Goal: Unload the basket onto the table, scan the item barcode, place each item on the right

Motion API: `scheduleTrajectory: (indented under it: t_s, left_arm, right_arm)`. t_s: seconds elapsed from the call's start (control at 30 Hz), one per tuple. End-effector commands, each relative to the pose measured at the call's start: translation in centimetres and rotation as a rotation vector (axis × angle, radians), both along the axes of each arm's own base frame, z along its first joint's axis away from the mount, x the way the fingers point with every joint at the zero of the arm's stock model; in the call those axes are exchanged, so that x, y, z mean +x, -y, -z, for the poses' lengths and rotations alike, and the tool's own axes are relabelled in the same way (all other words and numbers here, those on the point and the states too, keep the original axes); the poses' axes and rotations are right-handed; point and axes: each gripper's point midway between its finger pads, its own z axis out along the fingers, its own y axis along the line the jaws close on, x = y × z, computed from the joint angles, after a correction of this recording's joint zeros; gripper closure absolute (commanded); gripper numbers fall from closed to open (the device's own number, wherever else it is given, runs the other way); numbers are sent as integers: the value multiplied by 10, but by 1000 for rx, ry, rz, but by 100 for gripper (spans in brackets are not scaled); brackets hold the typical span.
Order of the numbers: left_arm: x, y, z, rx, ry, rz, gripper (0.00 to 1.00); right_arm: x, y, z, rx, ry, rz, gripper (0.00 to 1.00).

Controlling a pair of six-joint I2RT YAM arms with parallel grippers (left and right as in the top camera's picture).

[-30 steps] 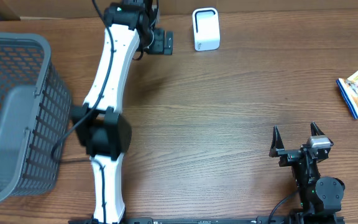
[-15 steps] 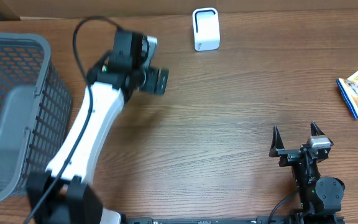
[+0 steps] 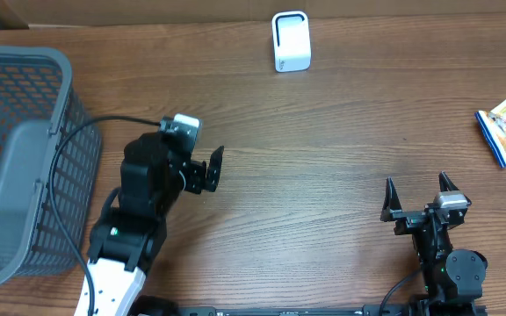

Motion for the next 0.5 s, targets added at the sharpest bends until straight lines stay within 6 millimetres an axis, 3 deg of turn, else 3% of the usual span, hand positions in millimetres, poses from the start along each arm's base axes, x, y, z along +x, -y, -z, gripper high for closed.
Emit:
scheduleTrajectory:
  t_s: [0.0, 0.27, 0.47]
  left_arm:
    - [-7, 0, 4, 5, 6, 19, 0]
    - [-28, -6, -10, -11, 88, 17, 0]
    - [-44, -21, 18, -31, 139, -18, 0]
  right_arm:
    - [0, -1, 1, 7, 6, -2, 0]
    - [0, -1, 1, 7, 6, -2, 0]
    - [0, -1, 1, 7, 6, -2, 0]
